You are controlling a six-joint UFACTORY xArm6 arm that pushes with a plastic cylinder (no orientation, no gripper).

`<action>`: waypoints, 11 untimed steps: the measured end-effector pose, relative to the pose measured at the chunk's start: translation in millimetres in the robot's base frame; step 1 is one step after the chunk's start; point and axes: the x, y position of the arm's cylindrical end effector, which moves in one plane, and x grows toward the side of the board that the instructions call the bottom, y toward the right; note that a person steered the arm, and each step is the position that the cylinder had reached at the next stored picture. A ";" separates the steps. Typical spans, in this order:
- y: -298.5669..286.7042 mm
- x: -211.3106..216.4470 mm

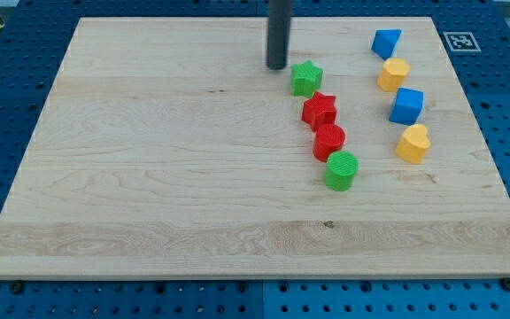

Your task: Place the green star left to the yellow hexagon

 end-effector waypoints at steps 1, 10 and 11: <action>-49.1 -0.8; 12.4 41.1; 34.6 41.1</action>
